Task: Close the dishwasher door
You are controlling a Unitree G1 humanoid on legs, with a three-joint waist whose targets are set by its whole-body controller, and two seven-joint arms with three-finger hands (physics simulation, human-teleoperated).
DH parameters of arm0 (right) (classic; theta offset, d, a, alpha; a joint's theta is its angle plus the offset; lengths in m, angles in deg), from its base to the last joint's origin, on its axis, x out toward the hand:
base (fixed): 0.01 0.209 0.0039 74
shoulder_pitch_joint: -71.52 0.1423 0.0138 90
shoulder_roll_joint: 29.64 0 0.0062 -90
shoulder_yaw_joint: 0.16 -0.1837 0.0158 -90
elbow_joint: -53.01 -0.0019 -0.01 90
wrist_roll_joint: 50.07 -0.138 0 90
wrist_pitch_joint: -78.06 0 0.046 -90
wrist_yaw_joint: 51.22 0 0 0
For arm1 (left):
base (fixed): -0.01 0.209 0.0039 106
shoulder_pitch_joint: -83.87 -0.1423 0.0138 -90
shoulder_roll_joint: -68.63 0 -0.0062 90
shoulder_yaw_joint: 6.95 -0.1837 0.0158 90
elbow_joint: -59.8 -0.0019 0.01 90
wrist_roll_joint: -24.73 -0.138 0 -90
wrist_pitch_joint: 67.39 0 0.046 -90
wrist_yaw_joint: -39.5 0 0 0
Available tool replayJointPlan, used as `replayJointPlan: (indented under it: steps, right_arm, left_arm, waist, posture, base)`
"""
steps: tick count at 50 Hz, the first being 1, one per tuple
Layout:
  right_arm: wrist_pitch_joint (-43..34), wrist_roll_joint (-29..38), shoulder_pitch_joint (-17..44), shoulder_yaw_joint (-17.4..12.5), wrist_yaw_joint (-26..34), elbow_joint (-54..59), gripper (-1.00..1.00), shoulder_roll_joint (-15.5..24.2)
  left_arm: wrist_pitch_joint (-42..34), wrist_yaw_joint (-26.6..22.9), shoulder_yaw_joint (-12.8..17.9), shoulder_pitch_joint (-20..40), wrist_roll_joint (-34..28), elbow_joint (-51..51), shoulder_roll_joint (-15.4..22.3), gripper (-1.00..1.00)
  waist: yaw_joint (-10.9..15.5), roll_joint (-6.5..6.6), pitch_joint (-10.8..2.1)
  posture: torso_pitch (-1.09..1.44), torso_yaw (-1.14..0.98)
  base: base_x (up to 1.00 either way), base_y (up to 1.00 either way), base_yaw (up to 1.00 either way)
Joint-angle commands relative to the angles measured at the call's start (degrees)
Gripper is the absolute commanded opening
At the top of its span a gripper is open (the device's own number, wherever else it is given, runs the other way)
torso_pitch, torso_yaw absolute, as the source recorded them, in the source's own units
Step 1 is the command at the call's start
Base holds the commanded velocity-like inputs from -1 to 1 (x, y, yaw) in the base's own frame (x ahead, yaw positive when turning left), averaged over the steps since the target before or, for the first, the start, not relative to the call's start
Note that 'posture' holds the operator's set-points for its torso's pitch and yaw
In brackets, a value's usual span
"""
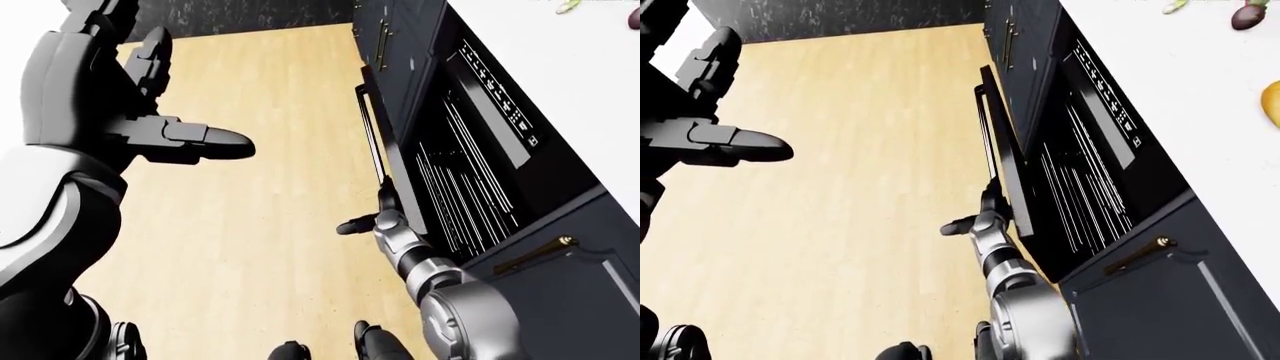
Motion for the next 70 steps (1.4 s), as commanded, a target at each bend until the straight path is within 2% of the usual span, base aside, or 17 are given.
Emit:
replayJointPlan:
  steps: [1, 40, 70]
  right_arm:
    - [-0.1, -0.1, 1.3, -0.1, -0.2, -0.9, 1.00, 0.5]
    - [-1.4, -1.2, 1.9, -0.7, -0.5, -1.4, 1.00, 6.3]
    - [-1.7, -3.1, 0.8, -1.8, 0.4, -1.8, 1.00, 12.6]
  left_arm:
    - [1.4, 0.3, 1.0, 1.5, -0.3, 1.1, 0.7, 1.00]
    - [-0.7, 0.4, -0.8, 3.5, -2.2, 2.1, -1.8, 1.00]
    - [-3.2, -0.7, -2.6, 5.3, -5.6, 3.2, -4.7, 1.00]
  waist:
    - [-0.1, 0.18, -1.91]
    - [0.2, -0.93, -1.64]
    - [0.5, -1.84, -1.88]
  posture:
    - [0.46, 0.00]
    - [0.46, 0.00]
    - [0.46, 0.00]
  base:
    - [0.00, 0.00, 0.00]
    - [0.00, 0.00, 0.00]
    - [0.00, 0.00, 0.00]
